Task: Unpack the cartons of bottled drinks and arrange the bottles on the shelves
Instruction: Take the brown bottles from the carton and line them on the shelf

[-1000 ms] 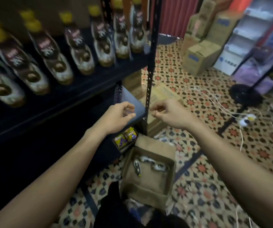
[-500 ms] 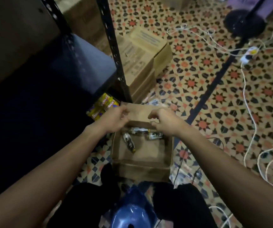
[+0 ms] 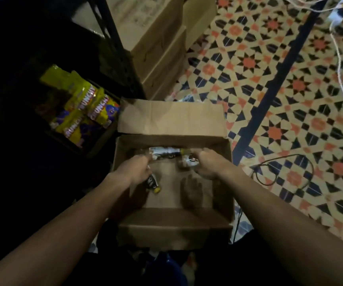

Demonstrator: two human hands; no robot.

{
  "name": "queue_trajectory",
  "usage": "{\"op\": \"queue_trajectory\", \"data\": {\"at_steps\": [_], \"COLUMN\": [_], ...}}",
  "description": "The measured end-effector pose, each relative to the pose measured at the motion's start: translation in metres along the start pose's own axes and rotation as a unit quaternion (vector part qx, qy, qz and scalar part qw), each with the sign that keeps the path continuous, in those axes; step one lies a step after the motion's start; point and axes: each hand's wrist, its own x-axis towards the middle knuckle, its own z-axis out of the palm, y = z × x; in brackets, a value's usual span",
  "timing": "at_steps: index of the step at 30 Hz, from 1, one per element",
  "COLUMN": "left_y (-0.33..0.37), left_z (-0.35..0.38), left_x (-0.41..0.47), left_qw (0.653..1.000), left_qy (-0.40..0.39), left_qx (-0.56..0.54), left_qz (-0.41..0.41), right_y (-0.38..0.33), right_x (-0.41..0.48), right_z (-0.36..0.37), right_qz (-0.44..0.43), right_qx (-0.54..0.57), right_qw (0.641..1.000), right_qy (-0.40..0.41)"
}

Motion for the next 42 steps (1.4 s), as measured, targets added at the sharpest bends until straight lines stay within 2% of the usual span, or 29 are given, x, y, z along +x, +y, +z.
{"op": "queue_trajectory", "data": {"at_steps": [3, 9, 12, 17, 20, 23, 26, 30, 33, 37, 42], "left_y": [-0.019, -0.047, -0.055, -0.051, -0.053, -0.051, -0.047, -0.042, -0.03, -0.025, -0.021], "left_z": [0.035, 0.073, 0.08, 0.081, 0.081, 0.087, 0.095, 0.098, 0.097, 0.084, 0.045], "left_x": [0.032, 0.068, 0.075, 0.077, 0.076, 0.07, 0.073, 0.073, 0.067, 0.054, 0.021], "left_qw": [0.999, 0.997, 0.991, 0.987, 0.985, 0.957, 0.941, 0.951, 0.965, 0.993, 0.993], "left_qy": [-0.017, 0.012, 0.043, 0.031, 0.004, -0.055, -0.06, -0.074, -0.09, -0.11, -0.072], "left_qx": [0.028, 0.075, 0.117, 0.14, 0.136, 0.244, 0.301, 0.277, 0.233, 0.036, -0.091], "left_qz": [0.005, 0.034, 0.044, 0.067, 0.106, 0.144, 0.14, 0.119, 0.083, 0.031, -0.014], "right_y": [0.014, 0.043, 0.055, 0.051, 0.048, 0.046, 0.044, 0.035, 0.023, 0.003, -0.009], "right_x": [0.038, 0.084, 0.096, 0.104, 0.108, 0.107, 0.108, 0.108, 0.106, 0.092, 0.057], "right_z": [0.025, 0.065, 0.071, 0.063, 0.052, 0.04, 0.036, 0.032, 0.029, 0.023, 0.002], "right_qz": [0.044, 0.091, 0.096, 0.09, 0.1, 0.107, 0.092, 0.046, 0.008, -0.02, -0.044], "right_qx": [0.003, -0.045, -0.07, -0.107, -0.079, -0.032, 0.003, 0.061, 0.064, 0.047, 0.013], "right_qw": [0.999, 0.995, 0.993, 0.99, 0.99, 0.989, 0.993, 0.997, 0.998, 0.999, 0.999], "right_qy": [-0.014, -0.014, -0.006, 0.001, -0.052, -0.099, -0.078, -0.028, 0.0, 0.012, 0.029]}}
